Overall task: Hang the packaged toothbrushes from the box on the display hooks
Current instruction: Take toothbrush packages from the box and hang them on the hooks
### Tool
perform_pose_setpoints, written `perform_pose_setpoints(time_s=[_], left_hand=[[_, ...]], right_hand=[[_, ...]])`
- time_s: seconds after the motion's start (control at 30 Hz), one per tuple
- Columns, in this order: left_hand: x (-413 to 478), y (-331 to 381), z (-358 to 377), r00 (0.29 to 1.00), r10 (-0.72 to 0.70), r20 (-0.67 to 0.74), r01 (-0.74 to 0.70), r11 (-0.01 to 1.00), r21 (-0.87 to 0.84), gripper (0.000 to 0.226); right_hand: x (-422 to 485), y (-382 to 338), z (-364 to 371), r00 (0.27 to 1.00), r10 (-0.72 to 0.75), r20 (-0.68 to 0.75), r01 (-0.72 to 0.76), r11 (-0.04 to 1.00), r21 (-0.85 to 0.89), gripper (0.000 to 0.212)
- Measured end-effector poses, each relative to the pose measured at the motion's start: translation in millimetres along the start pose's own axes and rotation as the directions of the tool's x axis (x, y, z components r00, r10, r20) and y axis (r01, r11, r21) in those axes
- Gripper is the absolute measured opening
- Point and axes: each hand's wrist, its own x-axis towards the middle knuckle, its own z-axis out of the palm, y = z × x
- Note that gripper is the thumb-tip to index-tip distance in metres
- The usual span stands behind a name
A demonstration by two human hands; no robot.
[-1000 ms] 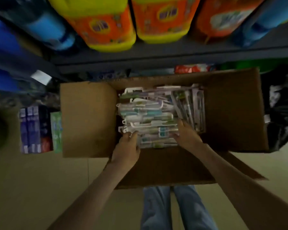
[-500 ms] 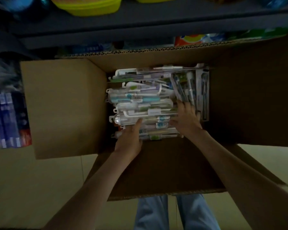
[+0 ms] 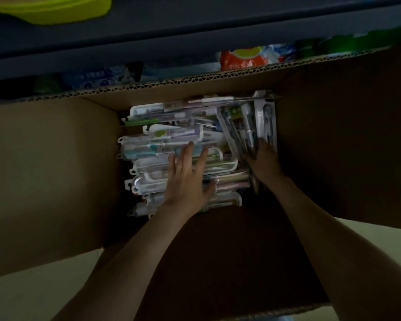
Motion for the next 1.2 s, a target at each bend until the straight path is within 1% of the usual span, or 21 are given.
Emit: perform_pose_setpoints(time_s=[0.1, 0.2, 0.27, 0.37, 0.4, 0.47, 0.53, 0.6, 0.63, 0.7, 0.73, 0.77, 0.83, 0.87, 0.9, 0.93, 0.97, 1.03, 1.1, 1.13, 1.2], left_hand=[[-1.4, -7.6, 16.3, 0.997, 0.019, 0.07, -0.021, 0.999, 0.024, 0.075], [-7.0, -14.6, 19.6, 0.996, 0.046, 0.07, -0.051, 0.996, 0.07, 0.081], [-8.4, -16.9, 17.1, 0.992, 0.028, 0.122, -0.037, 0.997, 0.068, 0.082], [-8.7, -16.7, 5.8, 0.978, -0.024, 0.206, 0.016, 0.999, 0.041, 0.072], [-9.2, -14.5, 0.2, 0.974, -0.035, 0.225, 0.03, 0.999, 0.026, 0.07], [-11.7, -8.0, -11.9, 0.975, -0.043, 0.22, 0.048, 0.999, -0.018, 0.067], [-13.5, -0.3, -20.9, 0.983, -0.05, 0.176, 0.069, 0.992, -0.103, 0.063], [-14.0, 8.9, -26.7, 0.99, -0.079, 0.118, 0.107, 0.961, -0.255, 0.057], [-13.6, 14.3, -29.6, 0.991, -0.098, 0.092, 0.124, 0.931, -0.343, 0.054], [-11.8, 27.3, -37.9, 0.985, -0.147, 0.093, 0.174, 0.848, -0.5, 0.045], [-9.7, 33.8, -41.6, 0.976, -0.177, 0.128, 0.219, 0.788, -0.575, 0.04], [-7.7, 40.9, -46.2, 0.963, -0.2, 0.18, 0.27, 0.703, -0.658, 0.034], [-2.8, 51.1, -50.5, 0.923, -0.247, 0.295, 0.381, 0.481, -0.789, 0.022], [-0.4, 52.7, -50.9, 0.901, -0.286, 0.326, 0.42, 0.391, -0.819, 0.021], [2.0, 53.8, -51.1, 0.878, -0.336, 0.34, 0.448, 0.329, -0.831, 0.021], [4.3, 51.7, -50.2, 0.857, -0.391, 0.336, 0.466, 0.306, -0.83, 0.021], [6.2, 48.0, -49.1, 0.84, -0.438, 0.321, 0.477, 0.312, -0.822, 0.02], [8.1, 35.1, -47.1, 0.82, -0.497, 0.282, 0.498, 0.379, -0.78, 0.019], [6.0, 16.3, -44.8, 0.809, -0.536, 0.24, 0.538, 0.514, -0.668, 0.023], [4.4, 5.4, -42.8, 0.806, -0.548, 0.225, 0.561, 0.585, -0.586, 0.024], [-0.1, -12.4, -38.3, 0.796, -0.583, 0.164, 0.591, 0.688, -0.421, 0.034]], right_hand=[[7.9, 3.1, 8.6, 1.0, 0.016, -0.013, -0.016, 1.0, 0.012, 0.051], [11.8, 6.5, 9.5, 0.997, 0.067, -0.033, -0.064, 0.994, 0.088, 0.044], [10.9, 7.0, 6.2, 0.994, 0.105, -0.03, -0.101, 0.989, 0.111, 0.039], [3.1, 3.6, -3.4, 0.996, 0.075, -0.048, -0.077, 0.997, -0.032, 0.034], [-0.2, 1.9, -6.9, 0.998, 0.055, -0.041, -0.057, 0.997, -0.053, 0.032], [-7.6, -3.4, -14.4, 1.0, 0.026, -0.005, -0.026, 1.0, -0.018, 0.026], [-16.2, -10.5, -24.0, 1.0, 0.008, 0.007, -0.008, 0.998, 0.065, 0.022], [-25.4, -20.1, -36.5, 0.999, 0.021, 0.025, -0.025, 0.983, 0.182, 0.024], [-30.7, -25.7, -43.3, 0.997, 0.044, 0.062, -0.059, 0.96, 0.272, 0.026], [-43.2, -36.3, -56.3, 0.981, 0.046, 0.19, -0.128, 0.887, 0.444, 0.027], [-51.8, -42.0, -62.9, 0.968, 0.012, 0.25, -0.132, 0.872, 0.471, 0.026], [-59.6, -46.7, -66.8, 0.952, -0.03, 0.304, -0.124, 0.873, 0.473, 0.025], [-74.4, -58.2, -69.8, 0.909, -0.122, 0.398, -0.102, 0.861, 0.499, 0.02], [-80.9, -64.8, -68.9, 0.888, -0.153, 0.433, -0.109, 0.846, 0.522, 0.017], [-84.0, -69.4, -64.2, 0.871, -0.175, 0.459, -0.117, 0.834, 0.539, 0.016], [-85.9, -73.4, -59.5, 0.861, -0.191, 0.471, -0.109, 0.836, 0.538, 0.016], [-85.1, -75.9, -53.3, 0.861, -0.196, 0.469, -0.094, 0.846, 0.525, 0.017], [-79.0, -77.5, -43.2, 0.898, -0.161, 0.41, -0.079, 0.857, 0.509, 0.019], [-65.3, -70.2, -35.4, 0.962, -0.101, 0.254, -0.029, 0.886, 0.462, 0.023], [-55.1, -63.0, -31.0, 0.983, -0.074, 0.171, 0.004, 0.926, 0.378, 0.028], [-32.5, -44.1, -20.7, 0.996, 0.005, 0.088, -0.021, 0.984, 0.178, 0.04]])
